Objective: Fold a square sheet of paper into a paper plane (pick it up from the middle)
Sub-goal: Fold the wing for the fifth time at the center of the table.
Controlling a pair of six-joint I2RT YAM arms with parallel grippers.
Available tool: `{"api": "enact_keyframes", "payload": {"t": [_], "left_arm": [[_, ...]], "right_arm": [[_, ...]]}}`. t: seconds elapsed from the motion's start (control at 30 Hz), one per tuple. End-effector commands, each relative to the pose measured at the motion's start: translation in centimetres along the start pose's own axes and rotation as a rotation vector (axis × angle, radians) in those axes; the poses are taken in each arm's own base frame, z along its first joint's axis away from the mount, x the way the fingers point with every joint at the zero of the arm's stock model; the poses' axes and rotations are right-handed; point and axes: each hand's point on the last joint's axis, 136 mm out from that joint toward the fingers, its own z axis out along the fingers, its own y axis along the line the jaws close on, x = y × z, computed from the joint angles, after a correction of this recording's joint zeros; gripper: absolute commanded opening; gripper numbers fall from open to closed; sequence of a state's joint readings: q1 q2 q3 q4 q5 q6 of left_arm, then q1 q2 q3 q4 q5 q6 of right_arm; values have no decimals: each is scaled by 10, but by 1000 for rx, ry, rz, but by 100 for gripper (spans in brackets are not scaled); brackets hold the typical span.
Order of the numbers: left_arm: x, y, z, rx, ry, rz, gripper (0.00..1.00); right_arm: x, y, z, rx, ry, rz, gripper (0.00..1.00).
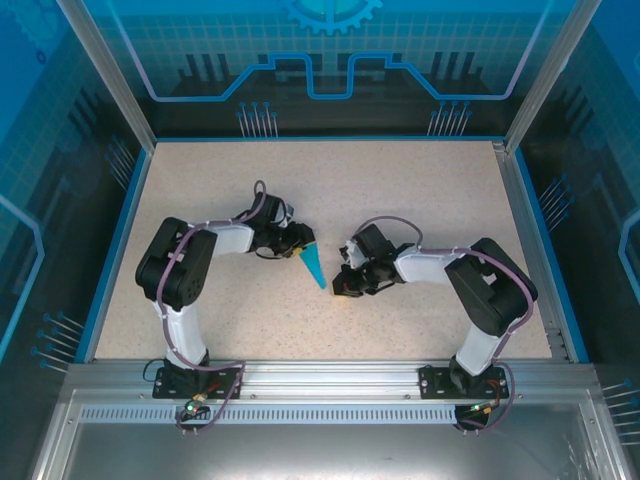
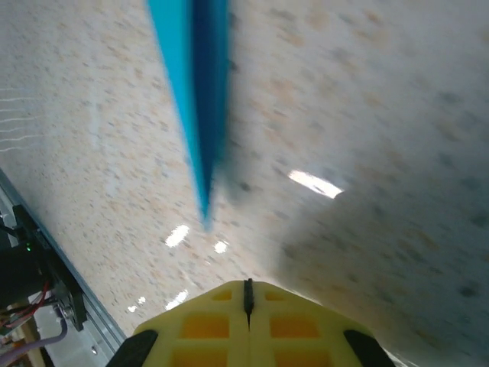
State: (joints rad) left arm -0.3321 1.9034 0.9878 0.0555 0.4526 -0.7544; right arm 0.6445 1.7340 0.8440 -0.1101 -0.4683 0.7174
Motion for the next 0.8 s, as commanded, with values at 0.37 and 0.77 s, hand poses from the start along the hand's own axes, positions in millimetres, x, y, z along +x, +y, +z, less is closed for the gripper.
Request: {"api": "enact_keyframes", "payload": {"t": [0.37, 0.77], "left_arm": [[56, 26, 7, -97, 20, -190, 41], [61, 28, 3, -88, 8, -197, 41]], "right_arm": [[-47, 32, 10, 65, -124, 39, 0], [-28, -21, 33, 190, -59, 109, 0]]}}
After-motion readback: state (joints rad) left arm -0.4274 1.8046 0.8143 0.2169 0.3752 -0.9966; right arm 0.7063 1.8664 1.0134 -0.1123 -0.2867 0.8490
